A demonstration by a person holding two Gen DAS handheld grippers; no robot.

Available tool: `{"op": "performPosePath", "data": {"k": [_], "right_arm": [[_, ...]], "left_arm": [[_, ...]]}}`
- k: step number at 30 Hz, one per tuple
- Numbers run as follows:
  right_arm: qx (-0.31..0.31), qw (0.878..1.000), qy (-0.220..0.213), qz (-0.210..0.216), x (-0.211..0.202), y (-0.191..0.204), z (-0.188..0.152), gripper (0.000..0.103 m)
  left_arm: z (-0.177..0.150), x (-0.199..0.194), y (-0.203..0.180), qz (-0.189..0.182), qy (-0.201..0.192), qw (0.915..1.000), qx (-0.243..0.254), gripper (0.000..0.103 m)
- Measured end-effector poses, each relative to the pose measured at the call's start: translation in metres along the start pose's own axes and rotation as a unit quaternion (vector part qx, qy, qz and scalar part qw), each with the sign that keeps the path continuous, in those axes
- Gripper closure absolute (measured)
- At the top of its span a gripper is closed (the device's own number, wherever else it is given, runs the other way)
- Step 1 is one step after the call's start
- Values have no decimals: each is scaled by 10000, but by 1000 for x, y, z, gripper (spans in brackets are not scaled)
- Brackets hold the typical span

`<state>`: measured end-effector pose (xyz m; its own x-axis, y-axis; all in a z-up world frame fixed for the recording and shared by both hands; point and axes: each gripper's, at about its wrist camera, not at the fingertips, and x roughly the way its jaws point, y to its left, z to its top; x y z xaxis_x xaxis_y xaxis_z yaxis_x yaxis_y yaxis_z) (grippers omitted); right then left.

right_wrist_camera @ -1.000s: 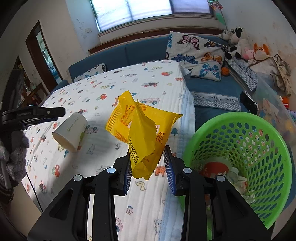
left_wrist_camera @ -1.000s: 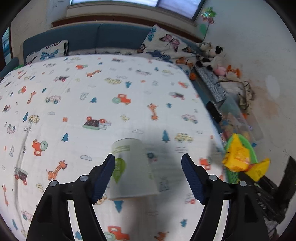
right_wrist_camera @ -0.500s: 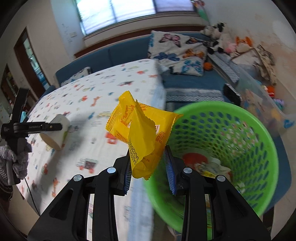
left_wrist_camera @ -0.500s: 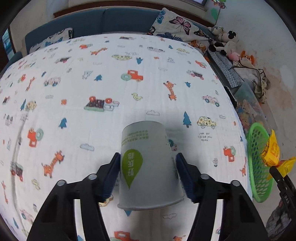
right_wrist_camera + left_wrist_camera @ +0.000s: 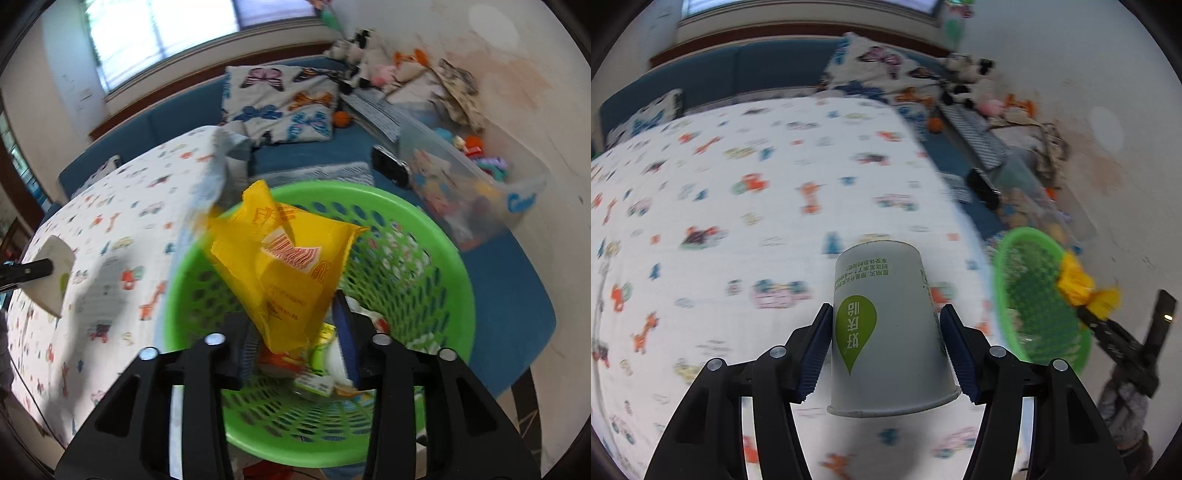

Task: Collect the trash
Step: 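Carry the yellow bag and white cup over the green basket and release both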

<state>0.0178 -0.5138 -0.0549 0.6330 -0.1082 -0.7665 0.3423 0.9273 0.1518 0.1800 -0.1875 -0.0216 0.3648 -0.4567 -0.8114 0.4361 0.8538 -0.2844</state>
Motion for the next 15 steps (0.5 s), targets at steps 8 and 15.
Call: {"op": "performPosePath", "data": {"k": [8,15], "right_arm": [[302,9994,-4,-147,-9,-28,-8,41],[296,9992,-197,-185,-38,-37,-17,35]], "left_arm": [[7,16,-74,-427,115,9976,529,46],[6,48,-134,-743,390,9925,886,45]]}}
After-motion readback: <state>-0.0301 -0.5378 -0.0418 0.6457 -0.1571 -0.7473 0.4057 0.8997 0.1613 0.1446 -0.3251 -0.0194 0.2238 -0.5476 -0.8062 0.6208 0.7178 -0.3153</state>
